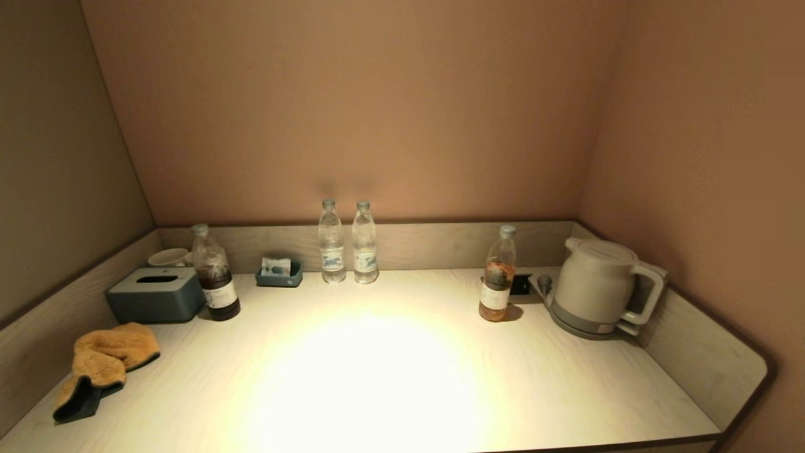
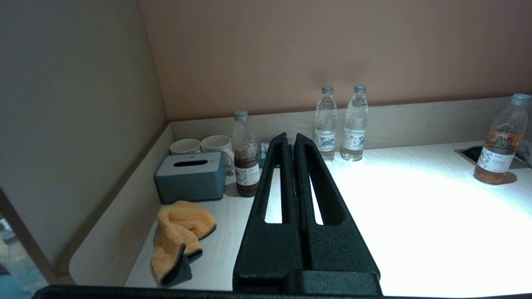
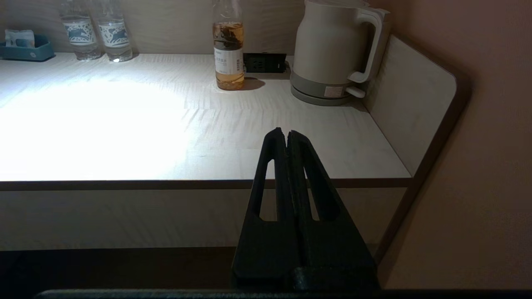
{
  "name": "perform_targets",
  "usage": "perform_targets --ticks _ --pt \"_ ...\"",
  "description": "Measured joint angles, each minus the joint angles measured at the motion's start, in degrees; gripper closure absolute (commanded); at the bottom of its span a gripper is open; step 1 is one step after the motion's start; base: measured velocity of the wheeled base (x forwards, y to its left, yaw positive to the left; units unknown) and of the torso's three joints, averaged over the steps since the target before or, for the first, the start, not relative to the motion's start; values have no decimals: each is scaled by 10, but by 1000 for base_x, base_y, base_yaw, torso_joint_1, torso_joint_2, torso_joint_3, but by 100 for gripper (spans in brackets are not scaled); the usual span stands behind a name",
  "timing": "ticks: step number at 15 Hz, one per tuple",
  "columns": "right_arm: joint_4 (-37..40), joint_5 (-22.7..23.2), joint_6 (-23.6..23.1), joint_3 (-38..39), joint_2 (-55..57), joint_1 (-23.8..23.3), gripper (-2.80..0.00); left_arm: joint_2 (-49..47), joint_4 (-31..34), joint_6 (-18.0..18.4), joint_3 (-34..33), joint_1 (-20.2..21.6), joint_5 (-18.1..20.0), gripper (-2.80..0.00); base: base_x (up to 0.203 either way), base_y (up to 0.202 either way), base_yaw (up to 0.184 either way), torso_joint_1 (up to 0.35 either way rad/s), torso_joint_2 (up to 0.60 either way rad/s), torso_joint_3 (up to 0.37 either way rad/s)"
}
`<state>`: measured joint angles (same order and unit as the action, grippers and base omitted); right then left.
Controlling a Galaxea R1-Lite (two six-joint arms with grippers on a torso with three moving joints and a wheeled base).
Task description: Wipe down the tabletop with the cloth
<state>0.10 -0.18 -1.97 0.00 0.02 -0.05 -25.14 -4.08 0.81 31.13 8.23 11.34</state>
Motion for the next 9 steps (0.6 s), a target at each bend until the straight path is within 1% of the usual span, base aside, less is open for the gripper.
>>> perform_targets --ticks 5,7,8,9 --pt "0 0 0 0 0 0 0 34 8 0 21 0 -14 0 0 0 0 0 0 0" --pt "0 0 0 0 0 0 0 42 12 2 20 -4 -40 0 0 0 0 0 0 0" --pt "0 0 0 0 0 0 0 47 21 3 18 -12 -60 0 0 0 0 0 0 0" --pt "0 0 0 0 0 0 0 50 24 3 17 -17 -70 0 0 0 0 0 0 0"
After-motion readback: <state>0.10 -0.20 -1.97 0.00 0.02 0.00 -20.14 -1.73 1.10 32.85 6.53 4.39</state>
